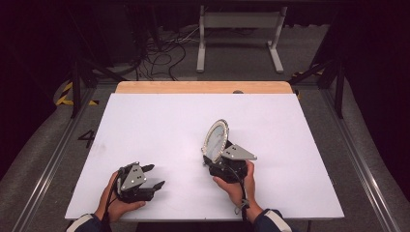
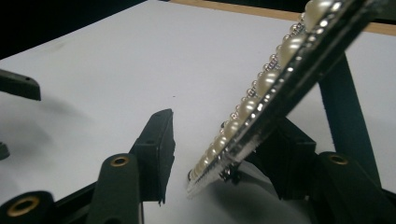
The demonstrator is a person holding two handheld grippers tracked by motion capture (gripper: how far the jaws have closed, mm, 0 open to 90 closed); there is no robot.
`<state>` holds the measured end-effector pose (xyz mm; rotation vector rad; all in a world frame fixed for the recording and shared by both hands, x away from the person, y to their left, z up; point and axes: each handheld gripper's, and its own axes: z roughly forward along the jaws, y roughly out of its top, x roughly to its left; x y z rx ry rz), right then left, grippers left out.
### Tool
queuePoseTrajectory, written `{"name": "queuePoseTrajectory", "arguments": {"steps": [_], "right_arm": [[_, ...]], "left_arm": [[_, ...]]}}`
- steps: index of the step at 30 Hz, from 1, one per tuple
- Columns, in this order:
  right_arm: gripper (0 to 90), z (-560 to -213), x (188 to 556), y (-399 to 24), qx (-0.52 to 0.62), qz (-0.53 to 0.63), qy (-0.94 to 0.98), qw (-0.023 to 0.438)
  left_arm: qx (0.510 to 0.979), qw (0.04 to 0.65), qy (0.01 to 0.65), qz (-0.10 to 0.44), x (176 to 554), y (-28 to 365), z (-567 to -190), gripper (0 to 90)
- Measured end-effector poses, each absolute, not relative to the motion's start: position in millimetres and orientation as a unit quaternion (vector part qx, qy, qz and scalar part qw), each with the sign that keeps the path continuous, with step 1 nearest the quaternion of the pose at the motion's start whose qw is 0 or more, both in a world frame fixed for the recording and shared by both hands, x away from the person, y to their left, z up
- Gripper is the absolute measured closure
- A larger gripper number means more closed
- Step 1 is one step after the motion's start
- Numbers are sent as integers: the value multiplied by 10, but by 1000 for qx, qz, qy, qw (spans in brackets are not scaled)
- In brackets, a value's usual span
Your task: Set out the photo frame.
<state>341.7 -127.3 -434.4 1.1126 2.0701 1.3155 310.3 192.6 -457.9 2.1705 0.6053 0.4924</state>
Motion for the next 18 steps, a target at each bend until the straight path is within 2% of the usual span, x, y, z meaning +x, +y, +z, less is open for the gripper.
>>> {"name": "queuePoseTrajectory", "arguments": {"steps": [5, 8, 18], "right_arm": [[503, -4389, 3462, -1213, 422, 474, 734, 240], [558, -4413, 3483, -1203, 429, 475, 729, 242], [610, -4410, 3523, -1321, 413, 478, 747, 205]], "left_arm": [[861, 401, 242, 197, 3103, 1928, -4586, 327], [862, 400, 241, 197, 3105, 1919, -4586, 321], [864, 394, 242, 200, 3111, 1912, -4596, 308]]}}
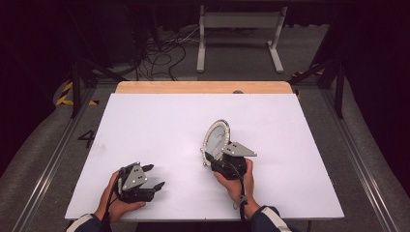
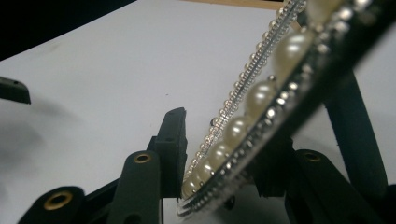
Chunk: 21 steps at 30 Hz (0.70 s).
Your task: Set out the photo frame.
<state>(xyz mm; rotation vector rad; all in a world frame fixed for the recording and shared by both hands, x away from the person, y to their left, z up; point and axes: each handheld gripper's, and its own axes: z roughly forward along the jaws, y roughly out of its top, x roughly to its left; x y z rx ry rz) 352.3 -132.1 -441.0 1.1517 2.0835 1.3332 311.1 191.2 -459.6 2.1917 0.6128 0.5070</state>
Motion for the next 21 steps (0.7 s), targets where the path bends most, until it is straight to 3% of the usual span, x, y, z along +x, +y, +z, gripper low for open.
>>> {"name": "queuePoseTrajectory", "arguments": {"steps": [21], "right_arm": [[754, -4308, 3617, -1617, 350, 463, 805, 119]], "left_arm": [[871, 382, 237, 198, 3105, 1869, -4602, 279]]}}
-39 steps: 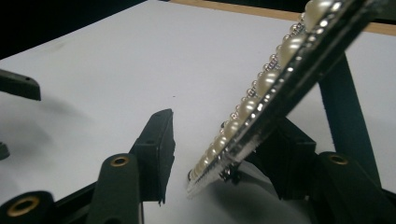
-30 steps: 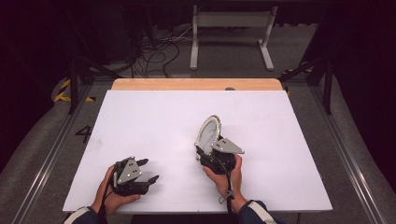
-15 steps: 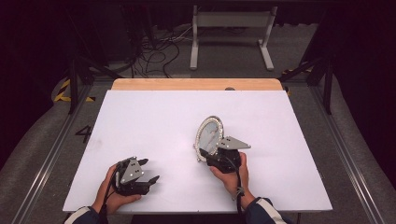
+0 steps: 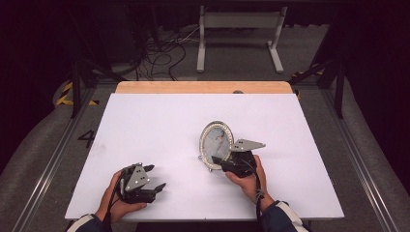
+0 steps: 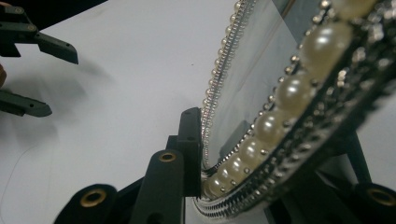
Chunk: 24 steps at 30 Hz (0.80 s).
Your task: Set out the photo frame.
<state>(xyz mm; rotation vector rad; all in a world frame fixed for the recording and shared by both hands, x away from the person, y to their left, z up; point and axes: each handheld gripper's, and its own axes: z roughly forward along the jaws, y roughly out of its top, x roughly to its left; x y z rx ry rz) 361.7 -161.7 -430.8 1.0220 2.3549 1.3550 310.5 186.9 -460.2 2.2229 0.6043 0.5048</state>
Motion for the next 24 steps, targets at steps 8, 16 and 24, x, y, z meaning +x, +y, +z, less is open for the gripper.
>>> {"name": "queuePoseTrajectory", "arguments": {"steps": [8, 16, 24], "right_arm": [[701, -4313, 3609, -1637, 351, 472, 800, 122], [603, -4341, 3533, -1673, 363, 486, 781, 146], [652, -4395, 3483, -1640, 359, 492, 779, 149]], "left_arm": [[871, 383, 237, 195, 3115, 1858, -4604, 269], [856, 409, 253, 189, 3280, 1818, -4536, 216], [846, 443, 247, 164, 3608, 1588, -4424, 188]]}}
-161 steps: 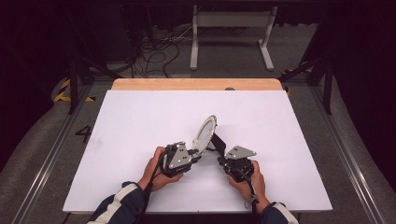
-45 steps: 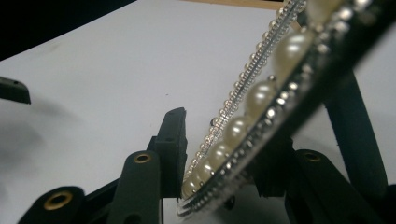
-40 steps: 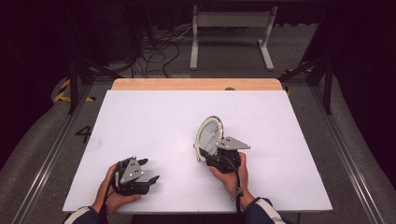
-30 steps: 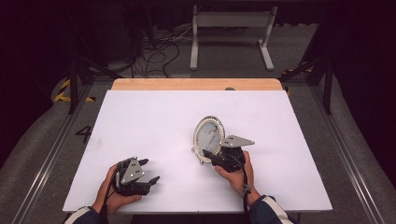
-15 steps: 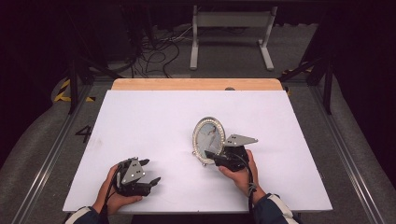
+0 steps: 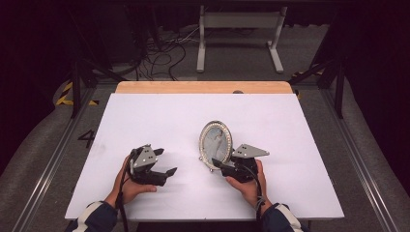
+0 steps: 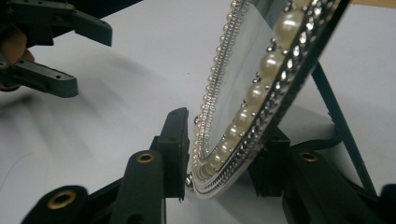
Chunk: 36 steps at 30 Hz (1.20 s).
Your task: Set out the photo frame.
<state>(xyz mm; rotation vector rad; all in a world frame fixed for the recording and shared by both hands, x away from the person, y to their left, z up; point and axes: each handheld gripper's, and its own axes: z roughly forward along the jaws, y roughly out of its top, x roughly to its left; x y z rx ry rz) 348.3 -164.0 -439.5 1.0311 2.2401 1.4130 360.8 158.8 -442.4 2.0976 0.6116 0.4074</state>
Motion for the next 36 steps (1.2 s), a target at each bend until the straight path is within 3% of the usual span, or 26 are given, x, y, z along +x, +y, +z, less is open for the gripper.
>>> {"name": "queuePoseTrajectory", "arguments": {"steps": [5, 18, 19, 22, 26, 30, 36], "right_arm": [[750, -4452, 3533, -1584, 359, 491, 781, 142], [777, -4417, 3641, -1653, 358, 488, 789, 103], [767, -4414, 3639, -1654, 358, 487, 789, 104], [624, -4383, 3601, -1665, 368, 489, 780, 131], [530, -4326, 3493, -1705, 365, 487, 778, 157], [499, -4278, 3362, -1770, 359, 491, 773, 180], [525, -4161, 3203, -1845, 349, 505, 760, 213]], "left_arm": [[855, 443, 225, 147, 3814, 1336, -4403, 186], [849, 466, 230, 95, 4230, 861, -4468, 192], [849, 466, 228, 98, 4246, 847, -4467, 193], [848, 469, 227, 93, 4290, 804, -4492, 200], [852, 466, 221, 89, 4307, 762, -4523, 211], [846, 476, 226, 83, 4310, 751, -4486, 230], [844, 485, 214, 74, 4298, 708, -4460, 248]]}}
